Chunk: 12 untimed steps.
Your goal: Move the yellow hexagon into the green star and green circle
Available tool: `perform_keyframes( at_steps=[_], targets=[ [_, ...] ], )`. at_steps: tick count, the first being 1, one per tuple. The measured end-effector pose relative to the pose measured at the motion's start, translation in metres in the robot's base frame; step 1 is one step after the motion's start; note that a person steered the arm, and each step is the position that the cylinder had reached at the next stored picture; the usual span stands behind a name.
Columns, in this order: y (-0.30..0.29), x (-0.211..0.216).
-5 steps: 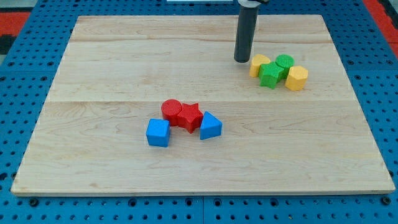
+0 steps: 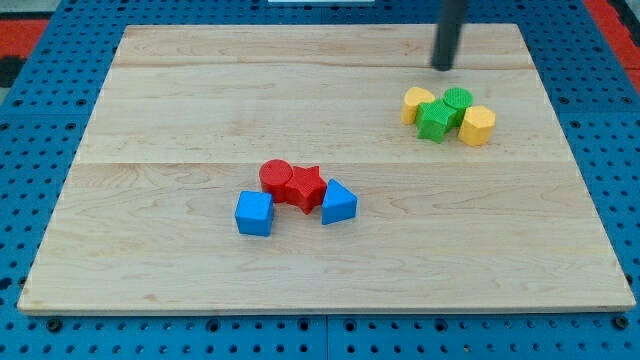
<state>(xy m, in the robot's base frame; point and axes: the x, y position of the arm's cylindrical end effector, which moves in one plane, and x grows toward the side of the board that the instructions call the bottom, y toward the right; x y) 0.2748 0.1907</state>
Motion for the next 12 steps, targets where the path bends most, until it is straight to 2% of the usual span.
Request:
perform_keyframes(
  at_steps=[1,2,4,5,7,10,11,12],
  targets=[
    [0.03,0.0],
    [0.071,0.032],
    [0.093,0.064],
    [0.091,0.09],
    [0.024,0.107],
    [0.036,0.118],
    [0.025,0.139],
    [0.001,0.14]
  ],
)
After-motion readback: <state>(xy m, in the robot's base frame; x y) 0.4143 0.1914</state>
